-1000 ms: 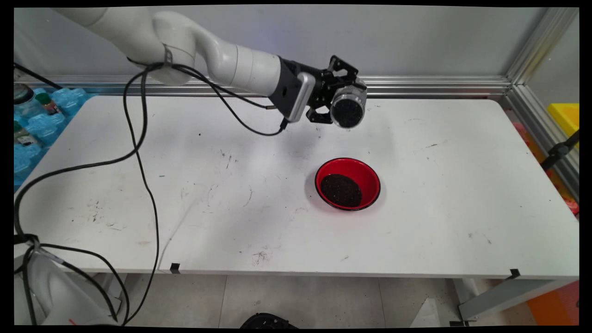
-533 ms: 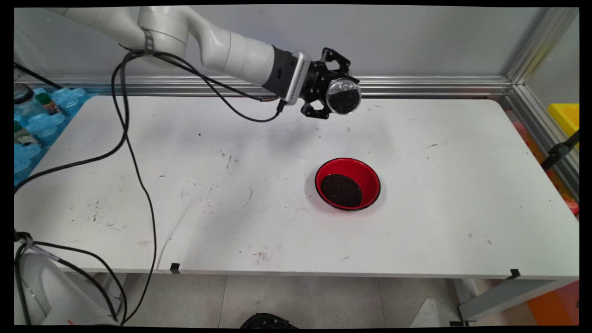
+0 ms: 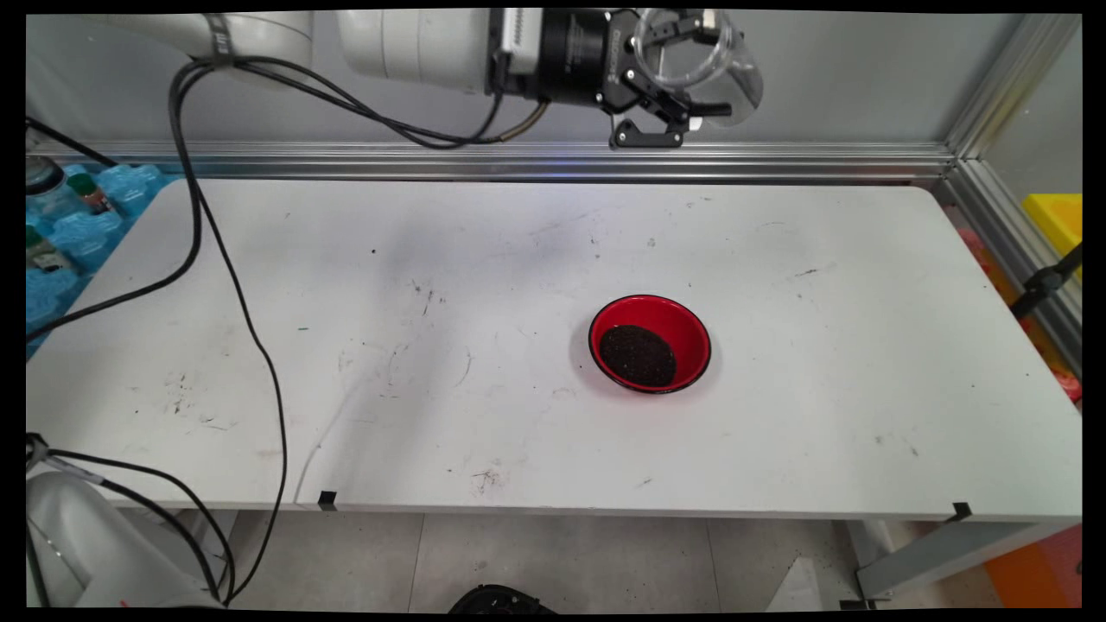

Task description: Pour the black seasoning powder in the red bowl

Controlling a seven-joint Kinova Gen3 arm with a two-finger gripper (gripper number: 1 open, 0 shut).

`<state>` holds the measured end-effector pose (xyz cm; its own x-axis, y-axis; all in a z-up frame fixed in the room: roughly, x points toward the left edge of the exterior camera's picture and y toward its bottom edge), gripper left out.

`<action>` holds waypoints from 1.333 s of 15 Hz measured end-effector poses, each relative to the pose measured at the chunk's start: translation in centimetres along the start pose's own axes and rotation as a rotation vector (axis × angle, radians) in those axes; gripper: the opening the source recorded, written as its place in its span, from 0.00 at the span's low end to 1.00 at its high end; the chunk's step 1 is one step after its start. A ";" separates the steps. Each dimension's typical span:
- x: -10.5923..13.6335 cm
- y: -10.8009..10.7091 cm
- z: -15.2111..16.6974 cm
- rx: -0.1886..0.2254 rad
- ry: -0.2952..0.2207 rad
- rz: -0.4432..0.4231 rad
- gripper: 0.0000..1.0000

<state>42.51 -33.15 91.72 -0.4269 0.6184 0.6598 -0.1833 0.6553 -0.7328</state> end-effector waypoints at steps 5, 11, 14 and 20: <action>-0.6 -0.2 -0.7 -0.050 -0.053 -0.071 0.00; -1.9 0.0 -0.9 -0.114 -0.173 -0.147 0.00; -2.2 0.0 -0.9 -0.135 -0.219 -0.190 0.00; -3.3 -0.5 -1.1 -0.159 -0.308 -0.288 0.00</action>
<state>44.99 -35.04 90.14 -0.6266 0.2591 0.7350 -0.2047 0.8553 -0.4760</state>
